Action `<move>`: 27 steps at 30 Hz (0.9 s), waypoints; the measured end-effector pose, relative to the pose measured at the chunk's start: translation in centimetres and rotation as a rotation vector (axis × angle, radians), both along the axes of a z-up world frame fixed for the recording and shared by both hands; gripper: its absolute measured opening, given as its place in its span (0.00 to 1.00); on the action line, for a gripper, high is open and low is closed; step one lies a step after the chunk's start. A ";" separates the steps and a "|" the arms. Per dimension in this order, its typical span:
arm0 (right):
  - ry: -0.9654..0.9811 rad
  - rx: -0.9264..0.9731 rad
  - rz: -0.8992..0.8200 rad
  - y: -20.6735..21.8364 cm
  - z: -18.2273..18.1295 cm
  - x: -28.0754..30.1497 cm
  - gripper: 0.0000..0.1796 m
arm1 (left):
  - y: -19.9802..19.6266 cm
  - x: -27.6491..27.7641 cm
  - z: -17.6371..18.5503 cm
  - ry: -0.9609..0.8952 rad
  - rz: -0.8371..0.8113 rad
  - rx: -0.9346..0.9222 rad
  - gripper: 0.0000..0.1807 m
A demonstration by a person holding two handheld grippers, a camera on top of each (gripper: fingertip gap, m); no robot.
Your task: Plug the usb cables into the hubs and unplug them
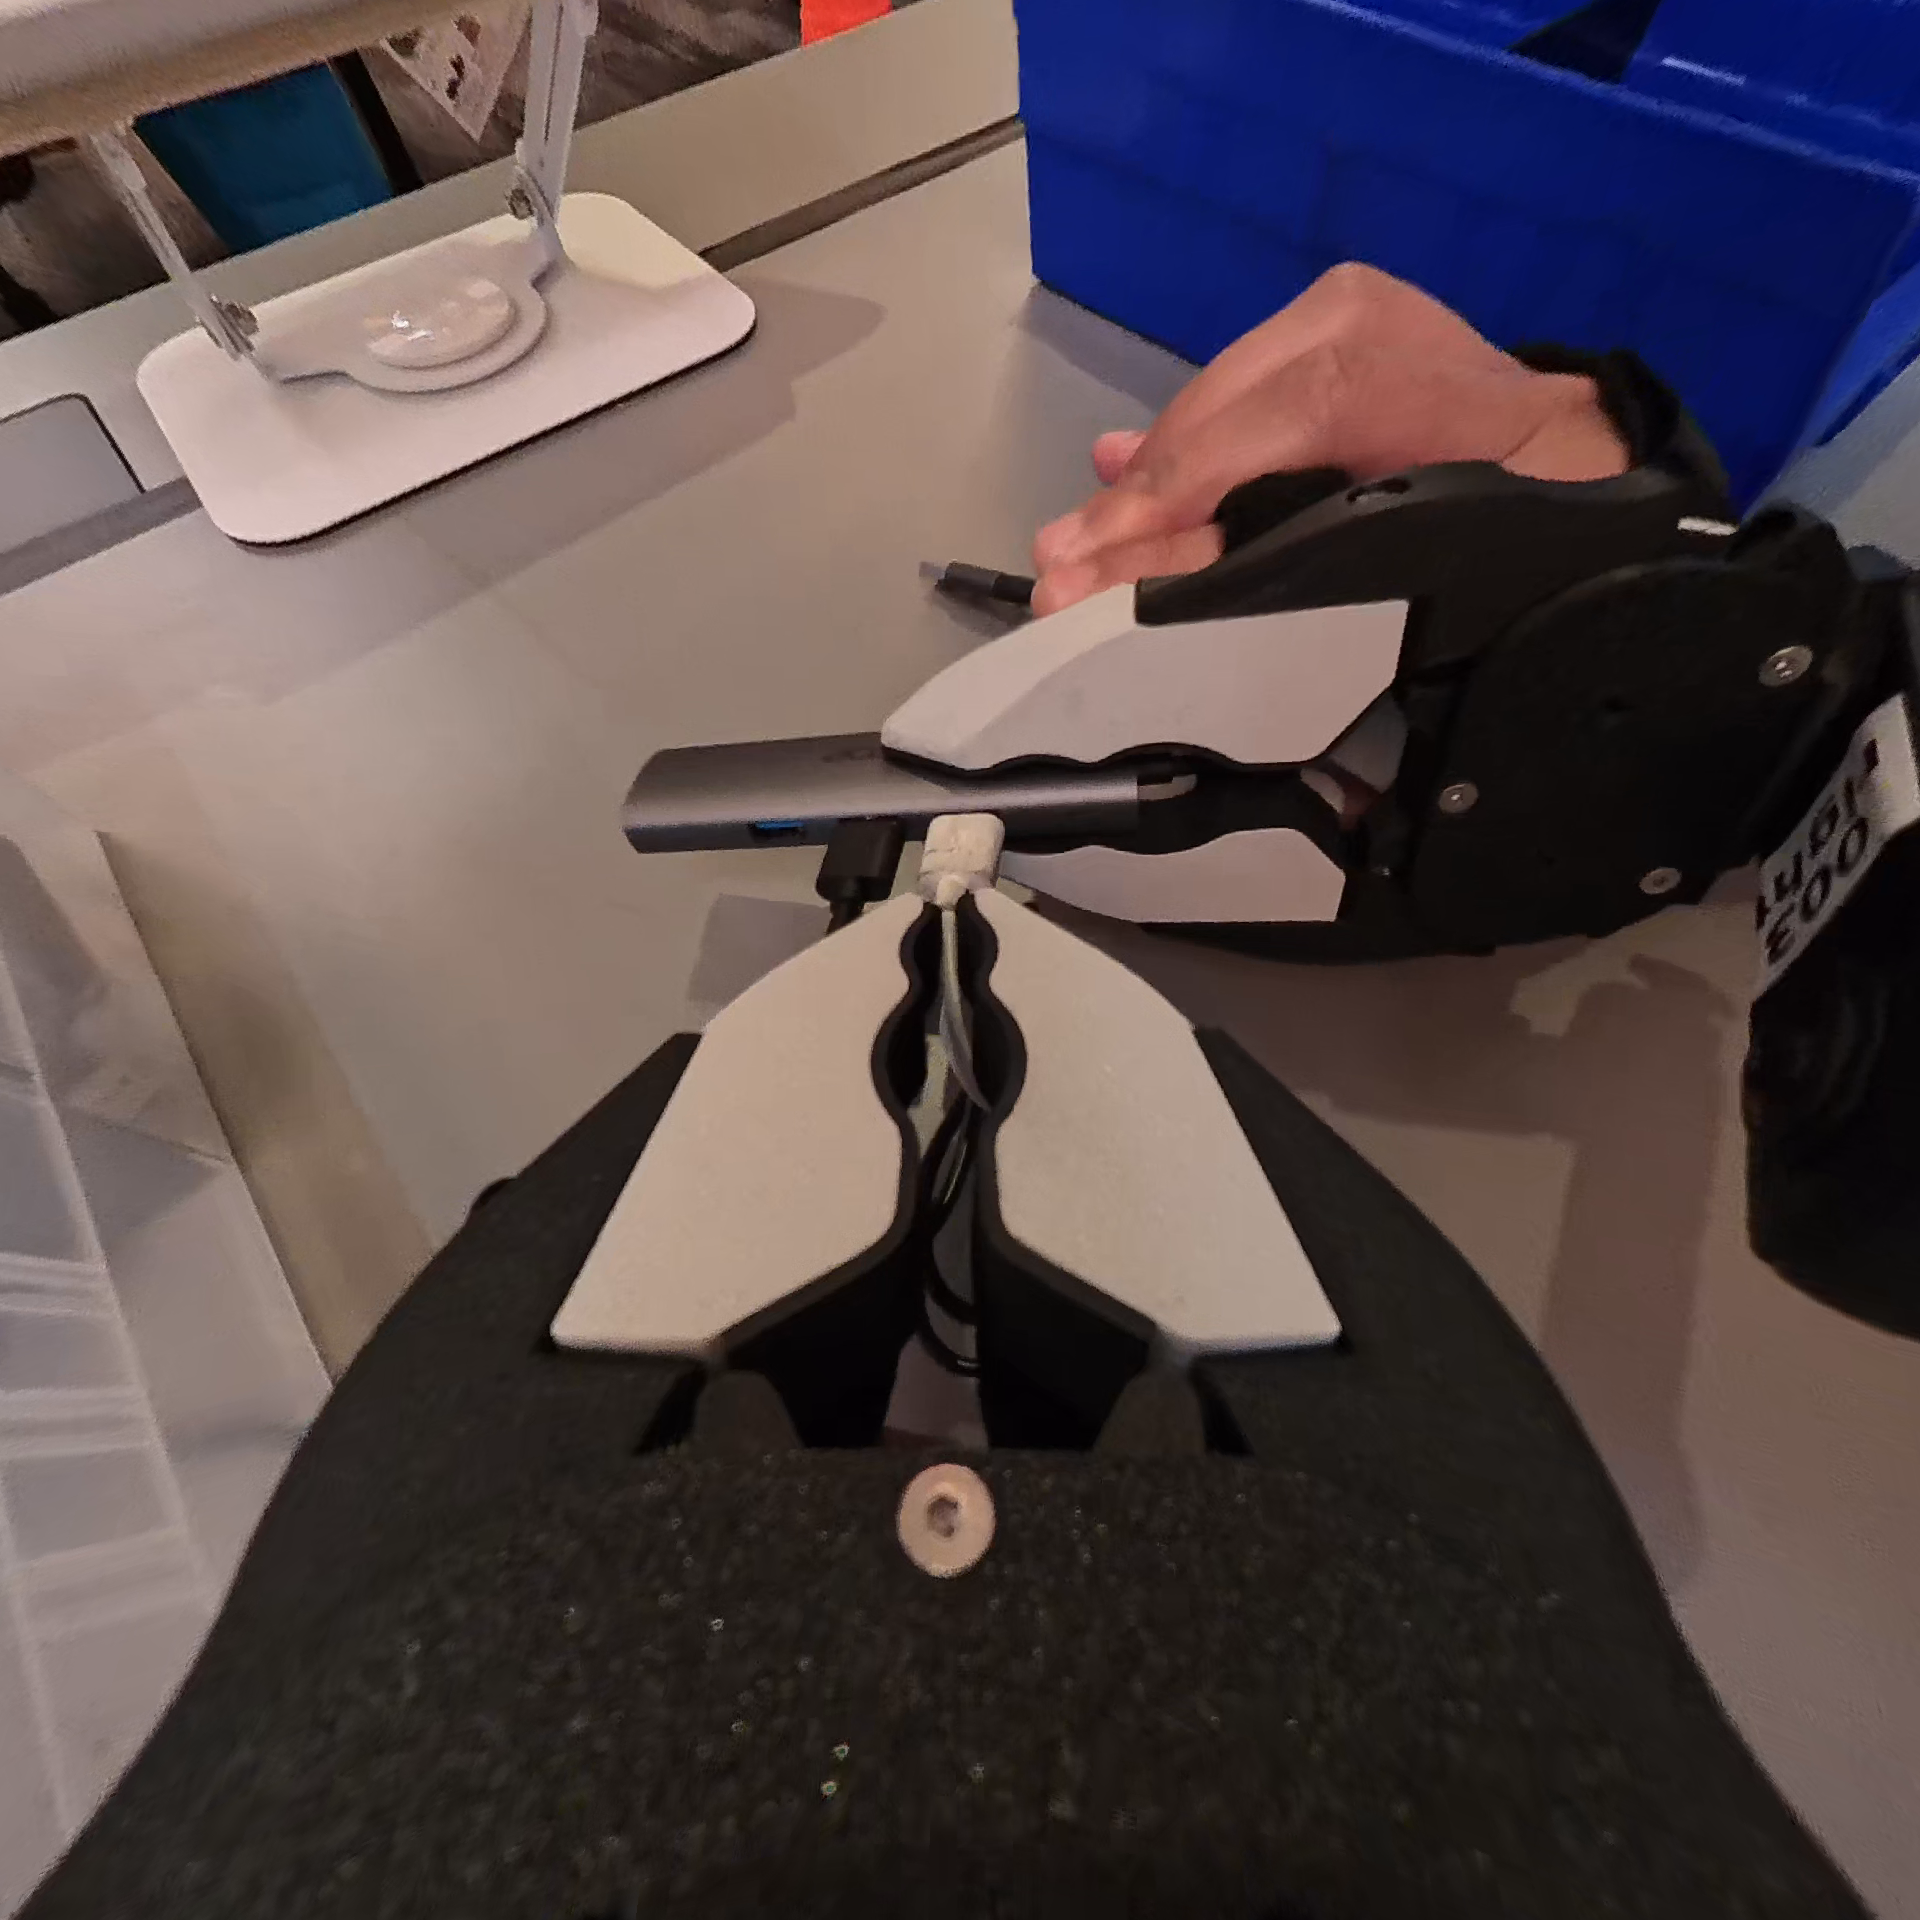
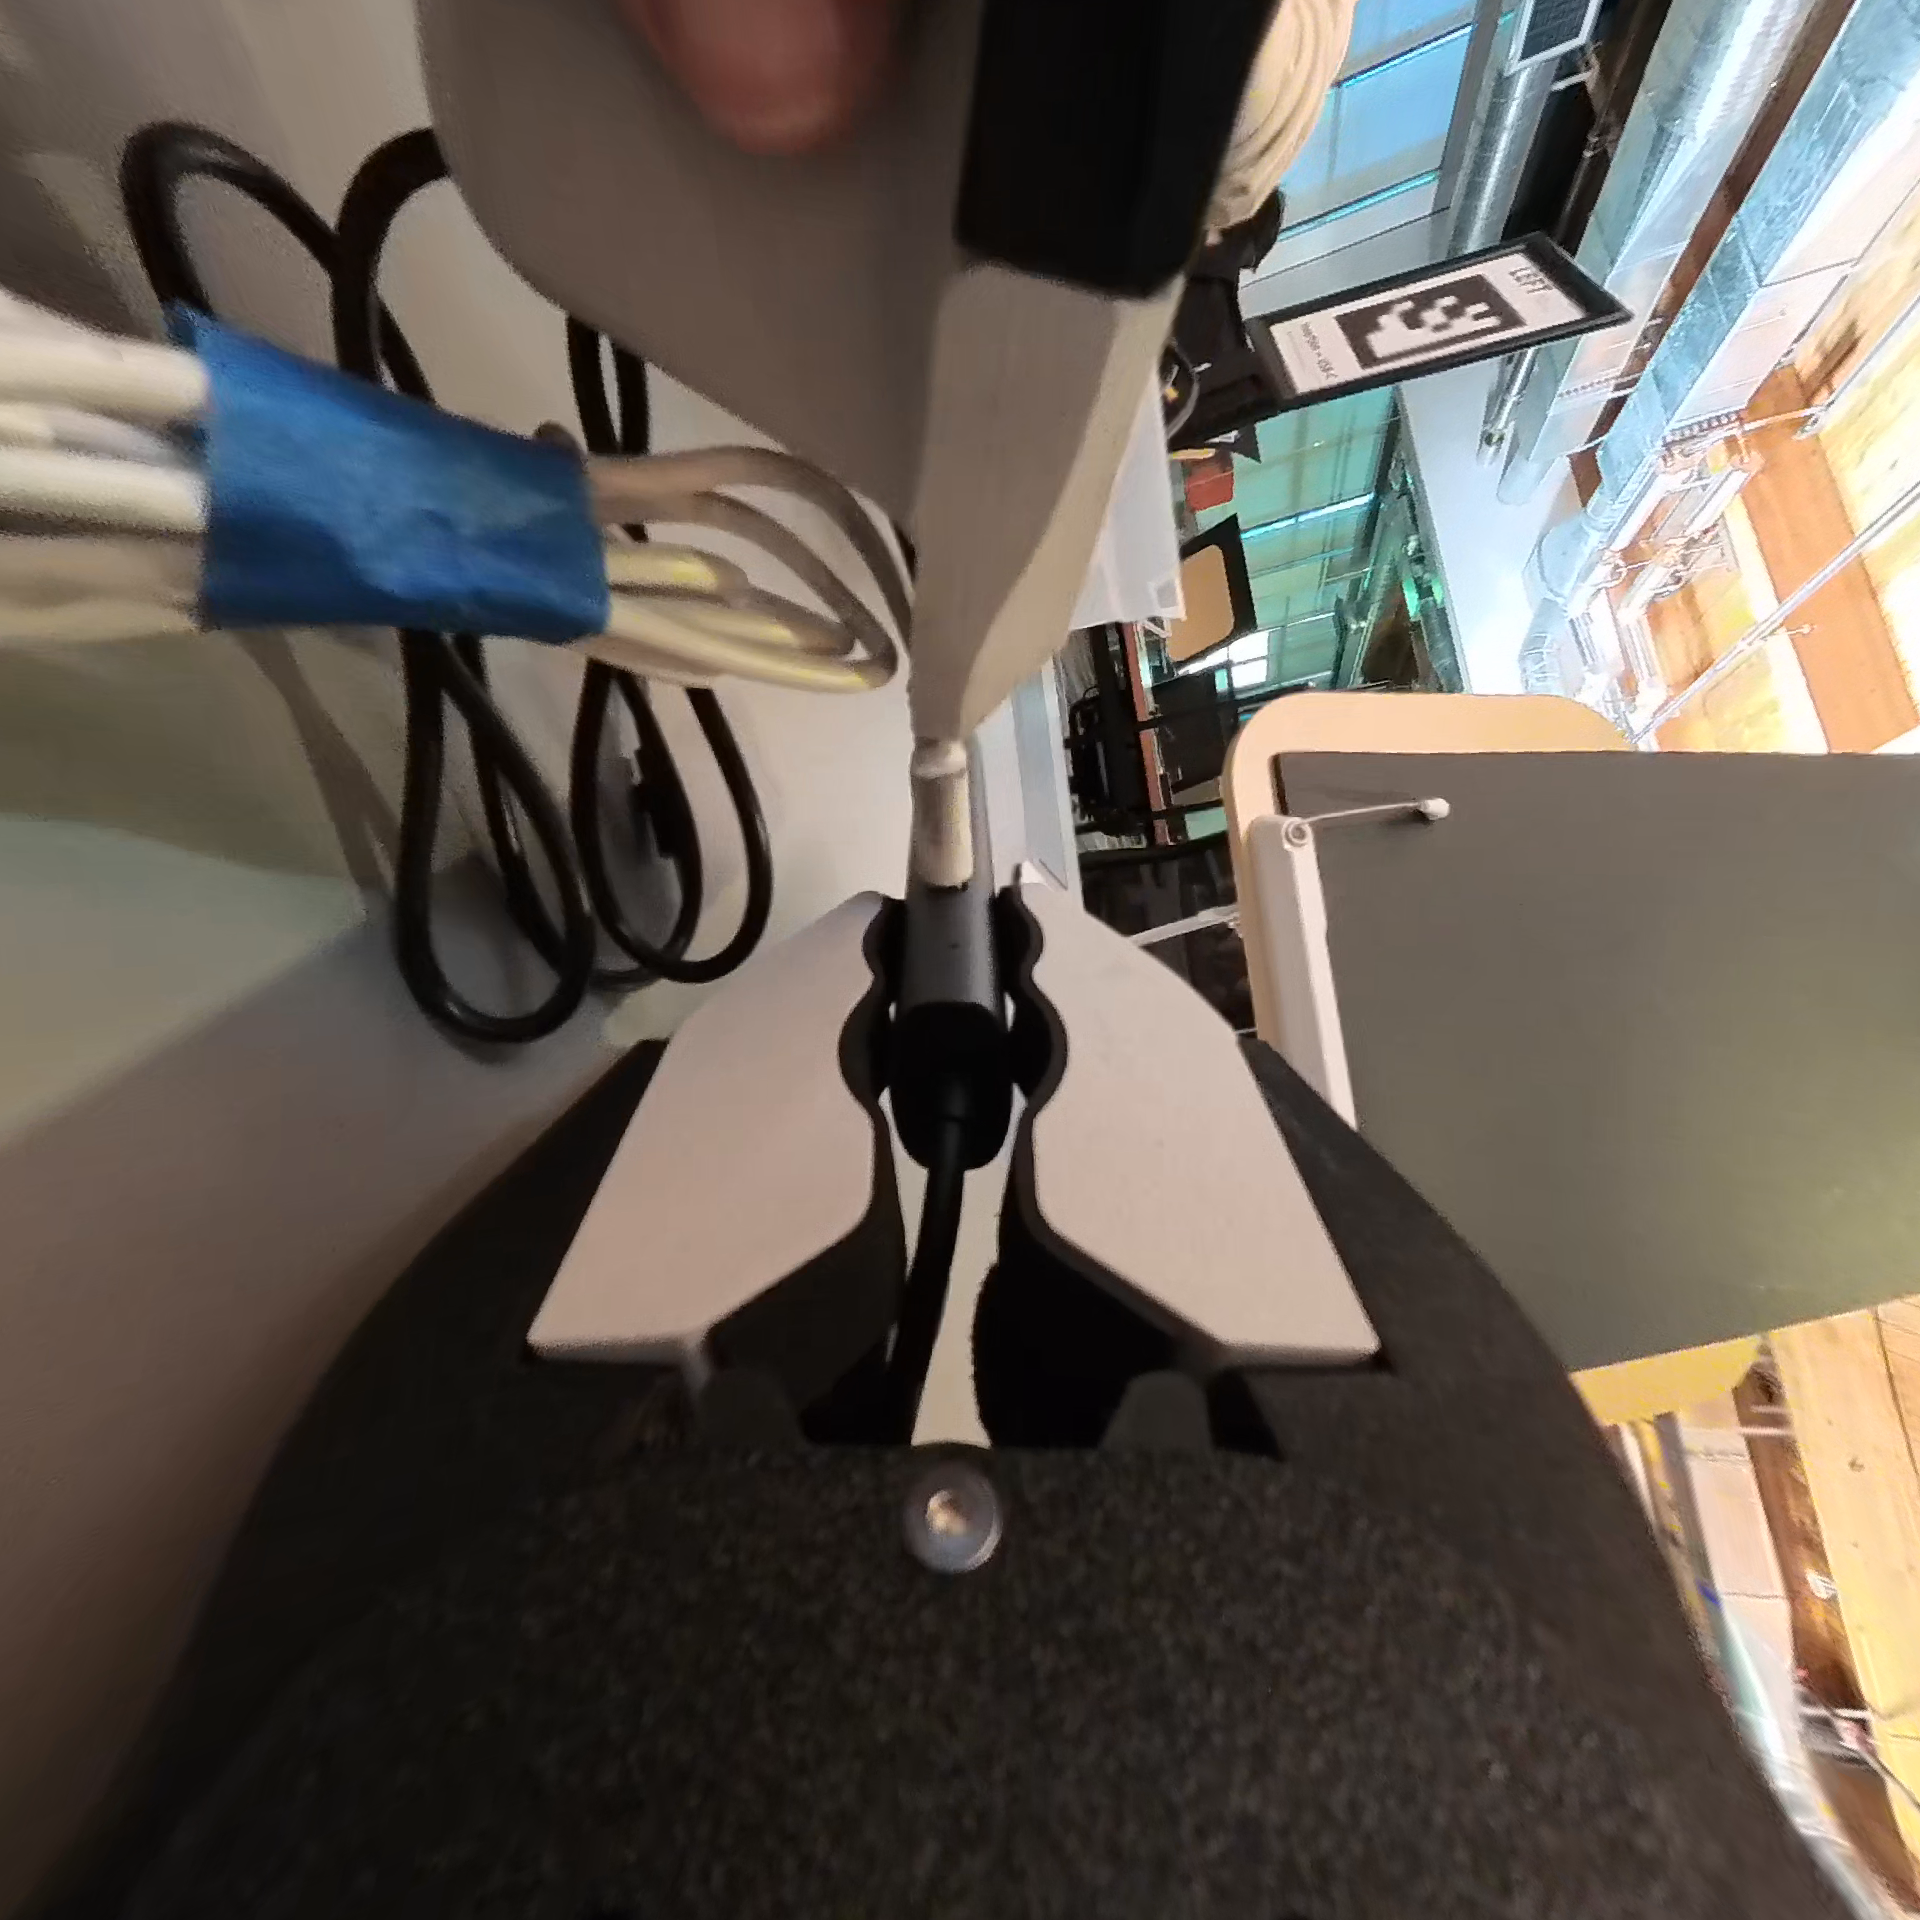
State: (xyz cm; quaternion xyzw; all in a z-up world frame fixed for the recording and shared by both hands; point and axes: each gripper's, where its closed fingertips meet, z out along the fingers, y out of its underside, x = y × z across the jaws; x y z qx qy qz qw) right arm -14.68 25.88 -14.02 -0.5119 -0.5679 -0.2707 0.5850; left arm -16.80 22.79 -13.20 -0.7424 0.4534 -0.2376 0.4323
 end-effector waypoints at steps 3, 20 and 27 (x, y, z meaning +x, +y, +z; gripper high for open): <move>-0.017 0.005 0.007 0.3 0.0 0.1 0.10 | 0.2 0.1 0.1 -0.036 0.004 -0.028 0.01; 0.201 0.007 -0.426 3.6 26.6 20.0 0.09 | -6.9 -12.6 1.1 -0.191 0.178 -0.090 0.13; -0.235 -0.021 -0.875 2.8 26.7 37.8 0.09 | -7.1 -12.2 0.7 -0.187 0.150 -0.116 0.12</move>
